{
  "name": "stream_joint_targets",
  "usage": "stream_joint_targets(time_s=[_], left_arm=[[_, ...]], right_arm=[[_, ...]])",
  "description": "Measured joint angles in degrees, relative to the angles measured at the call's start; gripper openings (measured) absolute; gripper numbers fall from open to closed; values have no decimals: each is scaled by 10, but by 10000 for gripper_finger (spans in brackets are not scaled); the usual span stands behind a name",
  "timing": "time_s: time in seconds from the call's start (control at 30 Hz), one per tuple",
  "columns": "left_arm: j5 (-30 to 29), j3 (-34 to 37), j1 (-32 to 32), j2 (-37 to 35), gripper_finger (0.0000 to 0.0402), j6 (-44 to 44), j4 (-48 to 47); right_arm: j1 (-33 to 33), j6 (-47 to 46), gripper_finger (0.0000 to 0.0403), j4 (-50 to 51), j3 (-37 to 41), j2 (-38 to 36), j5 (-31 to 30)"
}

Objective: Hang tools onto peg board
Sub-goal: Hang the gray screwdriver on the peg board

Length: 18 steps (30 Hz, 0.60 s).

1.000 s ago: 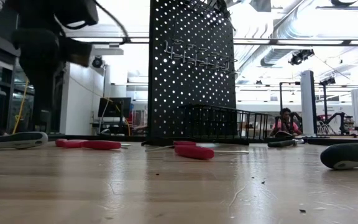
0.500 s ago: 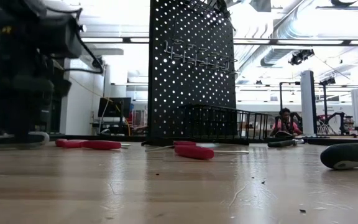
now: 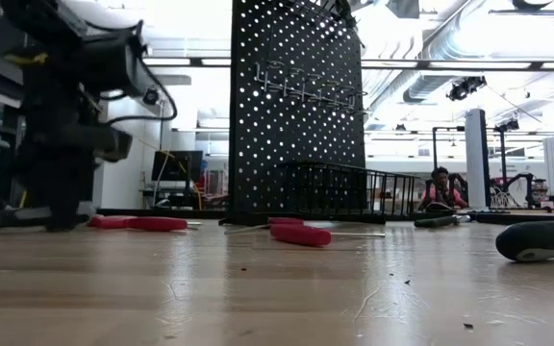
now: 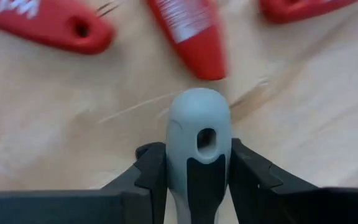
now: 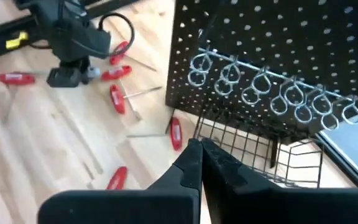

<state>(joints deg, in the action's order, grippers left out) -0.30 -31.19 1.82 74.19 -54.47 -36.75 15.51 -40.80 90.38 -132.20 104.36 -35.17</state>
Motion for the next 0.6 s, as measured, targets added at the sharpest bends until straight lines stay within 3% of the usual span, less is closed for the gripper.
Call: stream_joint_targets(time_s=[0.27,0.43,0.6], left_arm=[[-7,-117,46,-28,114,-22,-31],[-71,-223,81,-63,114,-14,-21],[-166,-346,96,-86,114,76,41]], right_arm=[[101,-54,0,-3,0,-4,-27],[147,-87,0,-6,0,-4,-74],[160,-84,0,-24,0,-4,-130]])
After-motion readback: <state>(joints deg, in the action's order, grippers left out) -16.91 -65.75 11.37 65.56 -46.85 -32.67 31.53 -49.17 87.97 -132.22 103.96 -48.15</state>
